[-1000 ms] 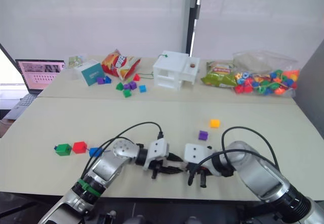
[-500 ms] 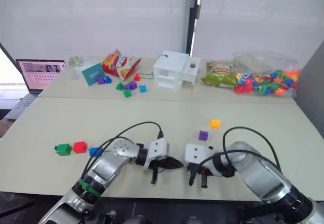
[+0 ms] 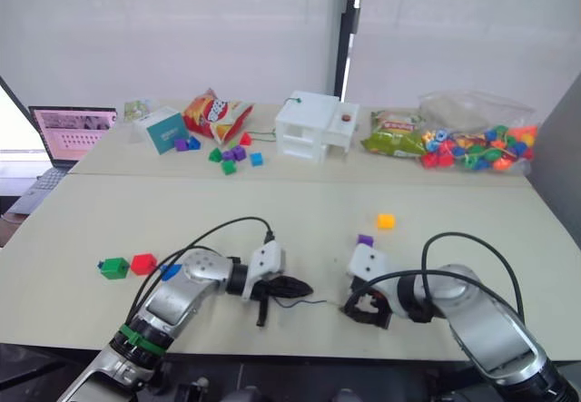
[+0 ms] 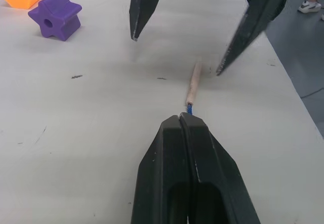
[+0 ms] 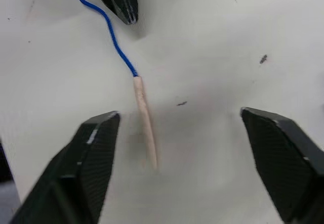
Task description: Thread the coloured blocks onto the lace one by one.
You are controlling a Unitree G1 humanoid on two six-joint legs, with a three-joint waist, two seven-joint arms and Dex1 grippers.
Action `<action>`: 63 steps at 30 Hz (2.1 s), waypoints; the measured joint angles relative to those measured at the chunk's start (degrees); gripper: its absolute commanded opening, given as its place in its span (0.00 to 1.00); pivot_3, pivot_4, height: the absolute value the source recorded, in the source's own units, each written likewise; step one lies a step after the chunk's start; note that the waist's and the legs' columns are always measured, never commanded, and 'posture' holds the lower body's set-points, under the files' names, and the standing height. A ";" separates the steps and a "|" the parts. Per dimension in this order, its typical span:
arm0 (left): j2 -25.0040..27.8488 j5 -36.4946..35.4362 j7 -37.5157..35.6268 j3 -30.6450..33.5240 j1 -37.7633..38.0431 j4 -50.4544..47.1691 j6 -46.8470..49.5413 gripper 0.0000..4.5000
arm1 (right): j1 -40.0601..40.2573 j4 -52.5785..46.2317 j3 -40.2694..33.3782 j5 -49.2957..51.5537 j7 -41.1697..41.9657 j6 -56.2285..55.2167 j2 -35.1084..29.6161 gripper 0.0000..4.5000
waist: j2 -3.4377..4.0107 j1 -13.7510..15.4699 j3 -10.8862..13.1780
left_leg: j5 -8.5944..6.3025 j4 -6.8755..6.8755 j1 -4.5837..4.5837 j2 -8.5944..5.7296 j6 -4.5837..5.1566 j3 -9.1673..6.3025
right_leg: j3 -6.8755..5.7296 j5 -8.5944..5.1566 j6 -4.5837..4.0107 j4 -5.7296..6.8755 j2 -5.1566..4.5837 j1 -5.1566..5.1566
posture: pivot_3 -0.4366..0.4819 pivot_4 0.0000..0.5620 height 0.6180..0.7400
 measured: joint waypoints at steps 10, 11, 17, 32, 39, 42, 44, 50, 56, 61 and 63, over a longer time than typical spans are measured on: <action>-0.35 0.29 -0.27 -1.25 -0.47 -0.49 0.16 0.00 | 1.09 2.57 3.95 -0.72 -0.41 -5.98 -0.82 1.00 | 0.00 -0.15 0.00 | 0.00 -0.01 0.09 0.06 0.00 0.01 | 0.00 0.00 0.00 -0.03 0.08 0.08 | 0.48 0.27 1.00; -0.22 0.26 -0.26 -1.10 -0.47 -0.86 0.16 0.00 | 1.09 3.18 4.06 -0.72 -0.35 -6.85 -0.78 1.00 | 0.00 -0.17 0.00 | 0.00 -0.01 0.13 0.07 0.00 0.01 | 0.00 0.00 0.00 -0.02 0.09 0.11 | 0.48 0.27 1.00; -0.23 0.31 0.41 -0.99 -0.47 -1.92 0.20 0.40 | 1.68 6.06 4.41 -0.54 0.98 -11.59 -0.79 0.61 | -0.01 -0.15 0.00 | 0.00 0.00 0.20 0.08 0.00 0.02 | 0.01 0.00 0.00 -0.02 0.09 0.19 | 0.48 0.27 1.00; 0.62 1.71 0.47 -1.72 -0.90 -1.63 -0.91 0.47 | 0.70 8.96 4.52 -0.64 0.88 -14.65 -0.69 0.00 | -0.01 -0.01 0.00 | 0.01 0.04 0.17 0.04 -0.01 0.02 | 0.01 0.01 0.01 -0.02 0.05 0.20 | 0.48 0.27 1.00; -2.02 4.87 1.99 -3.14 -3.77 2.02 -5.22 0.47 | -1.31 6.18 6.18 -1.28 0.94 -11.43 -1.94 0.00 | -0.01 -0.10 0.00 | 0.01 0.00 0.03 0.03 -0.01 0.02 | 0.01 0.01 0.01 -0.02 0.06 0.03 | 0.48 0.27 1.00; -2.10 4.96 1.88 -3.26 -3.82 2.73 -5.85 0.47 | -2.52 5.21 6.81 -1.26 0.98 -9.65 -2.07 0.00 | -0.01 -0.10 0.00 | 0.01 -0.01 0.01 0.03 -0.01 0.01 | 0.01 0.01 0.01 -0.03 0.06 0.02 | 0.48 0.27 1.00; -2.12 4.97 1.75 -3.49 -3.82 2.80 -6.12 0.47 | -3.25 4.49 6.92 -1.18 0.98 -8.81 -2.07 0.00 | -0.01 -0.02 0.00 | 0.01 0.00 0.01 0.02 0.00 0.01 | -0.01 0.01 0.01 -0.03 0.05 0.02 | 0.48 0.27 1.00; -2.22 4.99 1.56 -3.79 -3.82 2.96 -6.29 0.47 | -3.35 4.39 6.95 -1.14 0.97 -7.91 -2.12 0.00 | -0.01 -0.01 0.00 | 0.01 -0.01 0.01 0.00 0.00 0.01 | -0.01 0.01 0.01 -0.04 0.03 0.03 | 0.48 0.27 1.00; -2.65 6.00 1.85 -4.39 -3.82 3.55 -6.32 0.47 | -3.34 4.37 6.95 -1.07 0.98 -7.66 -2.12 0.00 | -0.01 -0.04 0.00 | 0.01 0.00 0.02 0.00 0.00 0.01 | -0.01 0.01 0.01 -0.03 0.04 0.03 | 0.48 0.27 1.00; -3.58 7.05 2.57 -4.84 -3.48 4.71 -6.34 0.47 | -3.34 4.03 6.94 -0.72 0.95 -7.42 -2.12 0.00 | -0.01 -0.01 0.00 | 0.01 0.00 0.01 0.00 0.00 0.01 | -0.01 0.01 0.01 -0.03 0.04 0.03 | 0.48 0.27 1.00; -3.82 7.14 2.74 -4.84 -3.48 4.80 -6.34 0.47 | -3.34 4.03 6.94 -0.67 0.95 -7.32 -2.12 0.00 | -0.01 -0.02 0.00 | 0.01 0.00 0.01 0.00 0.00 0.01 | -0.01 0.01 0.01 -0.03 0.04 0.03 | 0.48 0.27 1.00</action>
